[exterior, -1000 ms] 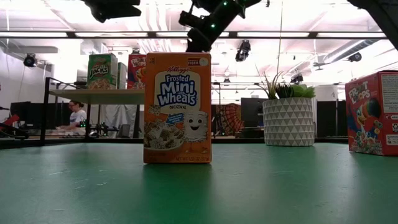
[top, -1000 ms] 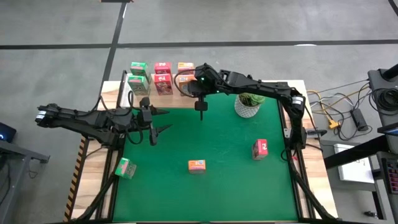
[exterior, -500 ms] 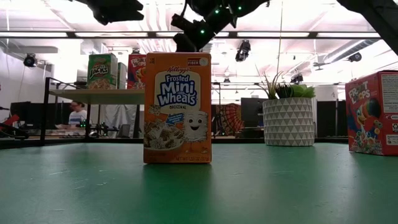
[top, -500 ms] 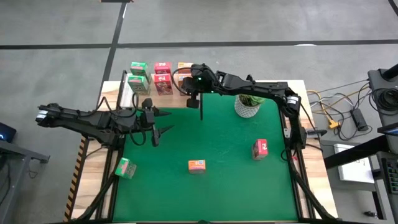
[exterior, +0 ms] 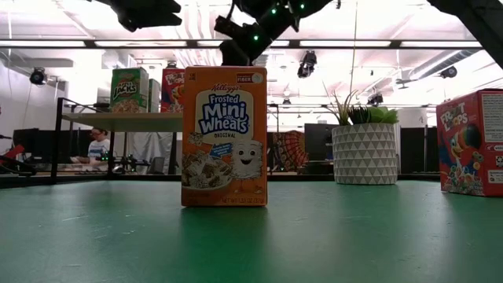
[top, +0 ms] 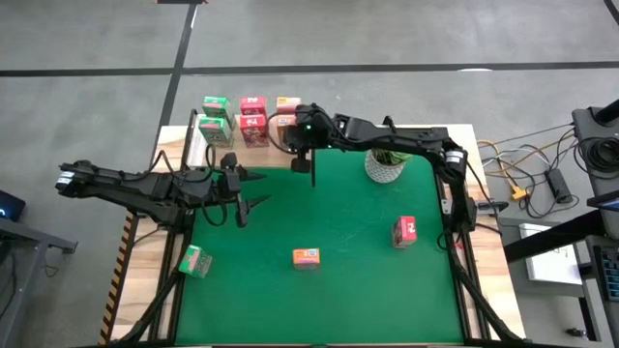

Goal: Stack cereal on shelf
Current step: Put the green cereal box on the shelf aligned with other green cereal boxes

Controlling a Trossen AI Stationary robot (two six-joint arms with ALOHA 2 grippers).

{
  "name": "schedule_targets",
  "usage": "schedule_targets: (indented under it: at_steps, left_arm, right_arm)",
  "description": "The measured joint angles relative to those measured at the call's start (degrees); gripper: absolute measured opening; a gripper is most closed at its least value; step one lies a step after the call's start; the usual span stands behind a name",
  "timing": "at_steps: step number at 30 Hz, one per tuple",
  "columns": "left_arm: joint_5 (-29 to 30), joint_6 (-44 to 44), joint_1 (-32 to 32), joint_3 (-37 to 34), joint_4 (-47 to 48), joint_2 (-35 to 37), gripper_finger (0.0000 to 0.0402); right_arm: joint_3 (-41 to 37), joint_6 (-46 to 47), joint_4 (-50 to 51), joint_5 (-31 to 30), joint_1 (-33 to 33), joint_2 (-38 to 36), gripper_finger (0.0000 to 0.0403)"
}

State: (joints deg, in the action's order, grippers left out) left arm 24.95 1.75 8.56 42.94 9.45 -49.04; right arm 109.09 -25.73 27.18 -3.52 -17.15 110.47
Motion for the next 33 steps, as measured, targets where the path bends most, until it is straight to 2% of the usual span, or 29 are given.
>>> schedule_targets:
  at_steps: [6, 15, 19, 25, 33]
  left_arm:
    - [0.02, -4.52, -0.01, 0.00, 0.03, 0.00, 0.0233]
    - [1.03, -20.77, 0.58, 0.16, 4.13, -0.69, 0.0233]
    - [1.03, -26.32, 2.02, 2.17, 8.57, -2.66, 0.0233]
    - [0.57, -34.84, 4.03, 8.60, 21.02, -7.53, 0.0233]
    - [-9.72, -57.82, 6.36, 12.97, 36.74, -12.51, 0.0233]
  right_arm:
    - [0.07, -0.76, 5.11, 0.00, 2.76, -3.74, 0.0012]
    - [-3.39, -0.26, 11.96, 0.53, 7.42, -9.56, 0.0012]
    - [-10.73, 0.45, 7.84, 0.54, 8.98, -13.52, 0.0012]
    - [-23.65, 0.71, -3.70, 0.52, 9.83, -20.17, 0.0012]
    - [-36.38, 0.87, -17.17, 0.54, 9.79, -26.66, 0.0012]
